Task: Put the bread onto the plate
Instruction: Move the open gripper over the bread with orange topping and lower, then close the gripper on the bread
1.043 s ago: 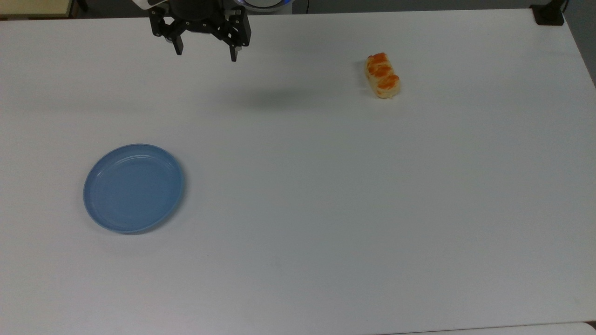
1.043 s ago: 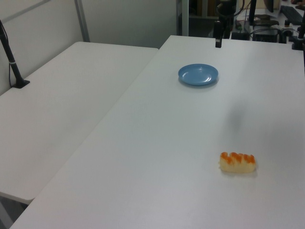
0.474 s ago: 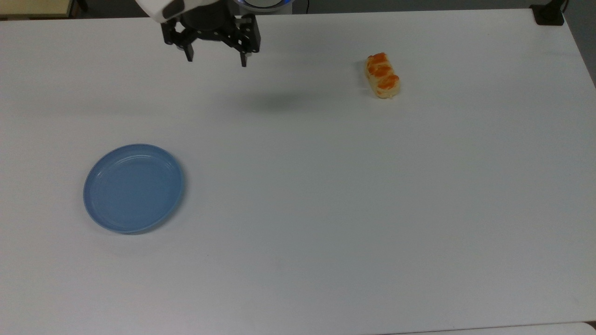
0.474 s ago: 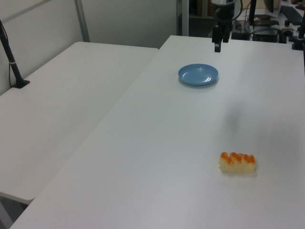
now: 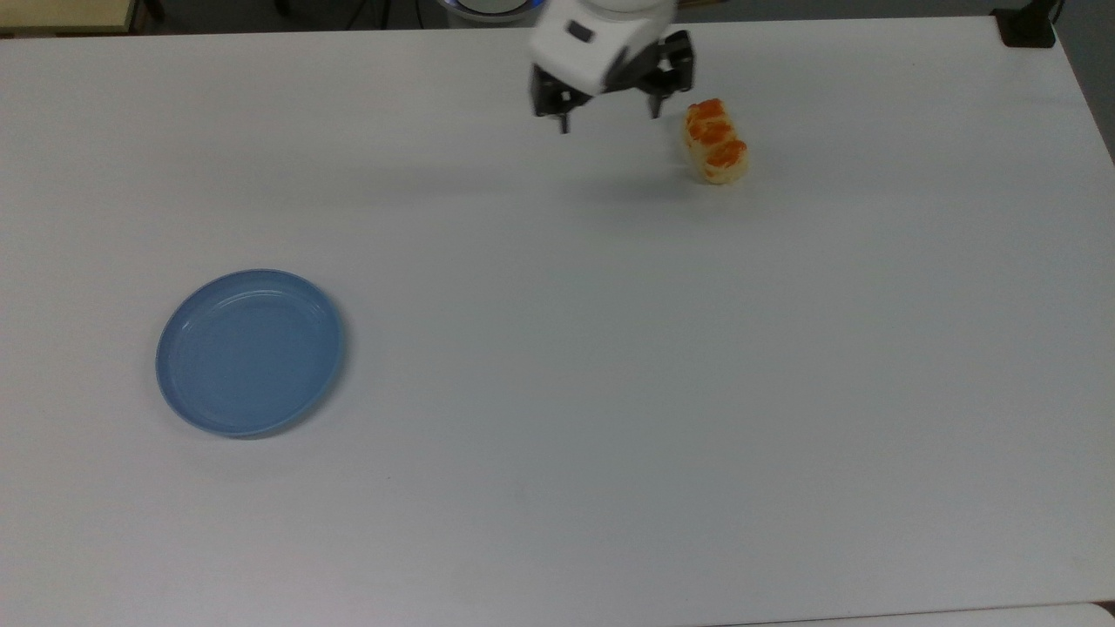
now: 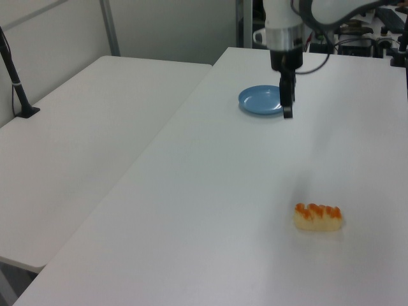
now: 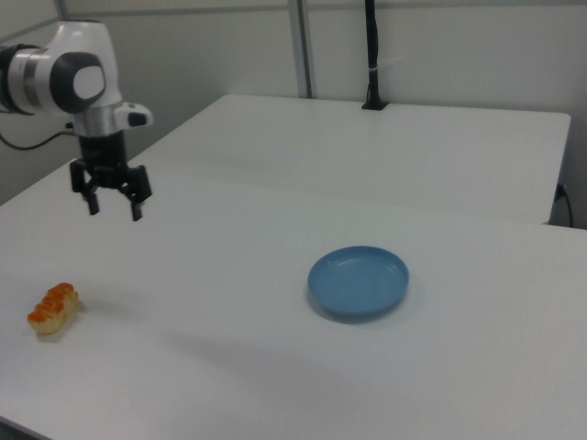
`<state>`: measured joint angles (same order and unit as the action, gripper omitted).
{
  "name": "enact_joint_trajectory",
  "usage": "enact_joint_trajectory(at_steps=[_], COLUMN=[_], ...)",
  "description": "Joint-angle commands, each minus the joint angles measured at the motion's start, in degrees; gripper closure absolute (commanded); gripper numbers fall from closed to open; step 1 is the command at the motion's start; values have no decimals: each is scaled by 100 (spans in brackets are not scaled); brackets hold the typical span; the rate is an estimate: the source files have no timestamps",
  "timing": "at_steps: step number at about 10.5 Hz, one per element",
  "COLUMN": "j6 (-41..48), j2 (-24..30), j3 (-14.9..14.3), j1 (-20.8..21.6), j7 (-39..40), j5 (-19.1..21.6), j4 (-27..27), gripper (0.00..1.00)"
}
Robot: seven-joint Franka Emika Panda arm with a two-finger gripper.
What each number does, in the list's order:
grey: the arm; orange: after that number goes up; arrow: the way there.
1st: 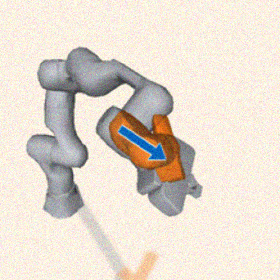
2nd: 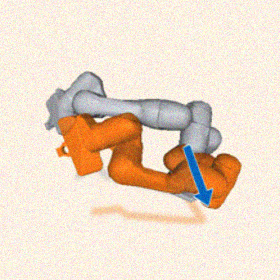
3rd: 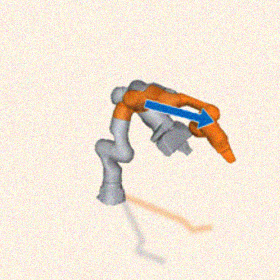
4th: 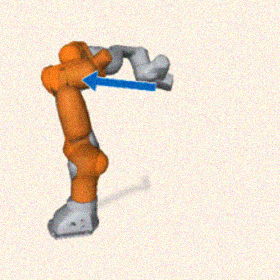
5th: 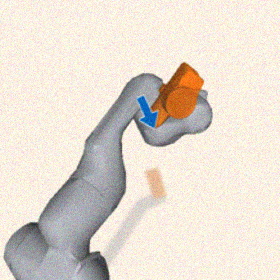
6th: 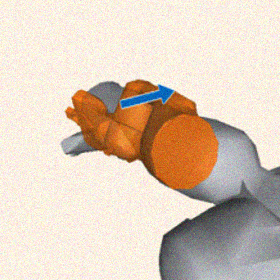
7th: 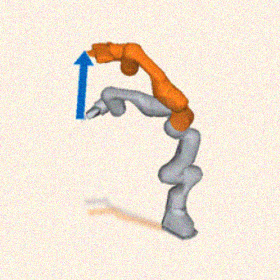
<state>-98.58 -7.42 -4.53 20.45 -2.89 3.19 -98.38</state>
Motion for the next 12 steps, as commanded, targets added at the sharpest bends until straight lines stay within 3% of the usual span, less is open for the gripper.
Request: enact_joint_trajectory(at_steps=[1,4,6,10,12], j6=[-362,-917,-1180,-1462,-1489], j2=[-40,-373,-549,-1067,-1139], j3=[-84,293,303,321,391], j1=[704,934,1390,1717,1717], j7=[-324,-739,-1080,-1530,-1540], j5=[235,209,156,-81,-134], j4=[-593,-988,-1139,-1157,-1157], gripper=[0,0,0,0,23])
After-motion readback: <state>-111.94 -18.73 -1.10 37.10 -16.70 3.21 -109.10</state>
